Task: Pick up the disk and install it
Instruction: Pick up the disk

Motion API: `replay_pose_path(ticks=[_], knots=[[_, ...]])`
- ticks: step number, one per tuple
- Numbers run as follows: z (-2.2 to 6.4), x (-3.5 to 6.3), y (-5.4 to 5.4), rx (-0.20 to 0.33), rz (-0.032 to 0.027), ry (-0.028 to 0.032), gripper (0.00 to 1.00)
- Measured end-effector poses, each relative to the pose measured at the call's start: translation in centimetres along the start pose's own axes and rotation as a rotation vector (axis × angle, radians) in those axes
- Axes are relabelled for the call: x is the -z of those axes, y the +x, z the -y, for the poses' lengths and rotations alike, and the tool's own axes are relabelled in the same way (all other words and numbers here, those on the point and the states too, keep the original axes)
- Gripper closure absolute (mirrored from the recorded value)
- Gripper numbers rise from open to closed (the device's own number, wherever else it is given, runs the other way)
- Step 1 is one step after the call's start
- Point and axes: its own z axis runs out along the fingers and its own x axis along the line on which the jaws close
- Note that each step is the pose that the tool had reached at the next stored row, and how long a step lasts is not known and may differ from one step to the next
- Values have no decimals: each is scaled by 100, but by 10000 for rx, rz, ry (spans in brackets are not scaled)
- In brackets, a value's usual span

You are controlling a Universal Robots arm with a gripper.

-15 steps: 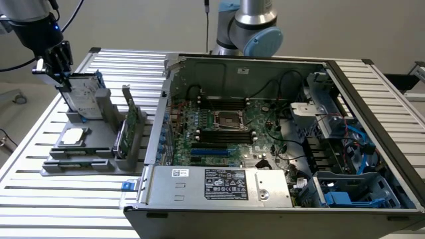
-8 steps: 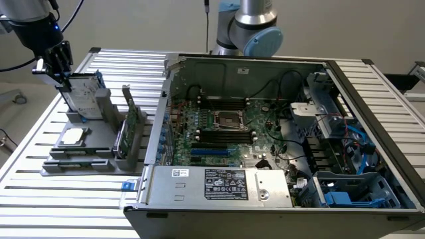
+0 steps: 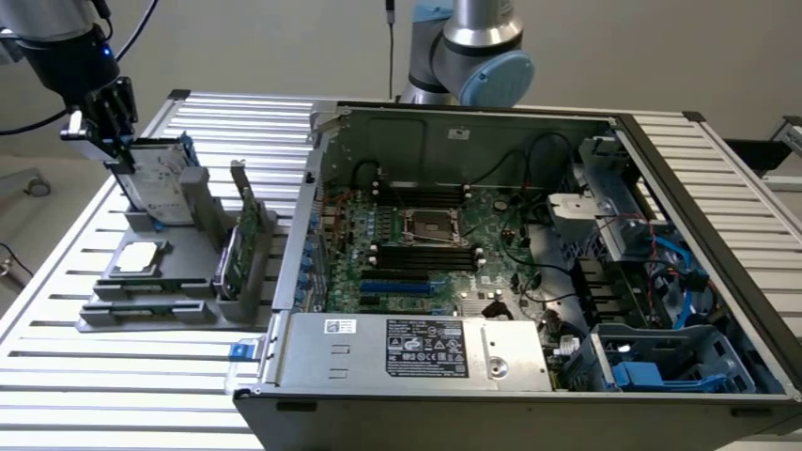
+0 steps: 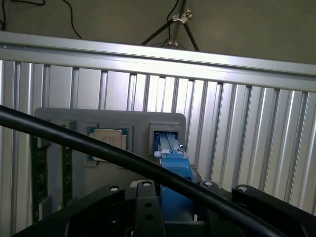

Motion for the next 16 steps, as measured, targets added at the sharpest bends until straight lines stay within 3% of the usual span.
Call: replay_pose_path(ticks=[3,9,16], knots=[[0,29,0,-11,2,-16,67],[-1,147,0,-41,9,-105,67],[14,141,1,-114,11,-108,67]])
